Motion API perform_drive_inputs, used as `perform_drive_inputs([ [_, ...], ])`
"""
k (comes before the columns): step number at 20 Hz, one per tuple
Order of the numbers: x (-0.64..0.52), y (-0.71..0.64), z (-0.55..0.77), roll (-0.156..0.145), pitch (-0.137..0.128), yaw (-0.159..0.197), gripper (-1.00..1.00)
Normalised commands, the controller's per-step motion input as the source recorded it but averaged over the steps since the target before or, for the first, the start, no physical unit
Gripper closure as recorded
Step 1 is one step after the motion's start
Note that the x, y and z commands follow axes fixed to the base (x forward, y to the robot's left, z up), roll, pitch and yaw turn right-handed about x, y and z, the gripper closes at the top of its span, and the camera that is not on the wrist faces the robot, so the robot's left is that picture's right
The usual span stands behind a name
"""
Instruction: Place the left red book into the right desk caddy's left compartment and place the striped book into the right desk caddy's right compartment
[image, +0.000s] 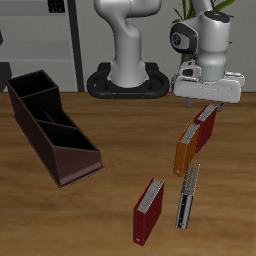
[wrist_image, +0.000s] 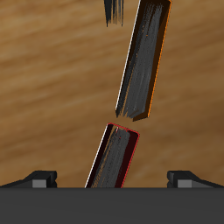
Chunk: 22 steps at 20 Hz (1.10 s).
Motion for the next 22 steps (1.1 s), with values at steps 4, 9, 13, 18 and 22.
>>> perform_drive_inputs([
  [4,0.01,0.02,-0.15,-0.008,-0.006,-0.024,-1.00],
  [9,0.06,0.00,-0.13,0.003,0.024,-0.007,-1.00],
  [13,0.11,-0.07,-0.19,-0.013,0.044,-0.016,-1.00],
  [18,0.07,-0.01,-0.16,0.004,0.030,0.000,-1.00],
  [22,-0.01,0.03,-0.05,0.030,0.011,-0.007,1.00],
])
